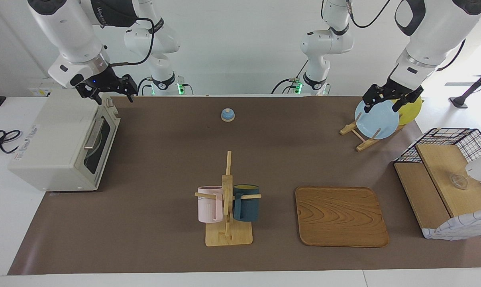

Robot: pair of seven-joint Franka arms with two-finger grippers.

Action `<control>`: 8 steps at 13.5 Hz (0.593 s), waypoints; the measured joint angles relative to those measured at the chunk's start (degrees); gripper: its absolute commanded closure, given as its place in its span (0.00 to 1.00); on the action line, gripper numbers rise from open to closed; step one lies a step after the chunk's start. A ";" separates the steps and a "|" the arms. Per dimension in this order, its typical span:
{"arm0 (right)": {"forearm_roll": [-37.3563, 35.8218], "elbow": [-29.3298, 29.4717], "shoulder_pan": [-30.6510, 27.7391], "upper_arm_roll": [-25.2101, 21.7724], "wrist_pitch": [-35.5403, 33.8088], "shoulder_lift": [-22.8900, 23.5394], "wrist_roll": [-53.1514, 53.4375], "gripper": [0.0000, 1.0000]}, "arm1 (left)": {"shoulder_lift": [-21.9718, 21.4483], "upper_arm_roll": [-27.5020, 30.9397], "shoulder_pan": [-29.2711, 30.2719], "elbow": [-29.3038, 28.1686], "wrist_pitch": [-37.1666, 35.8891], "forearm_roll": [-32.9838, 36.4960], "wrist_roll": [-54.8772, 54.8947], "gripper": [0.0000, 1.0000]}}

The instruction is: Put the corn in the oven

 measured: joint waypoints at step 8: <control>0.00 0.90 0.01 -0.98 0.08 0.06 2.11 0.00 | 0.00 0.00 0.00 0.00 0.00 0.00 0.00 0.00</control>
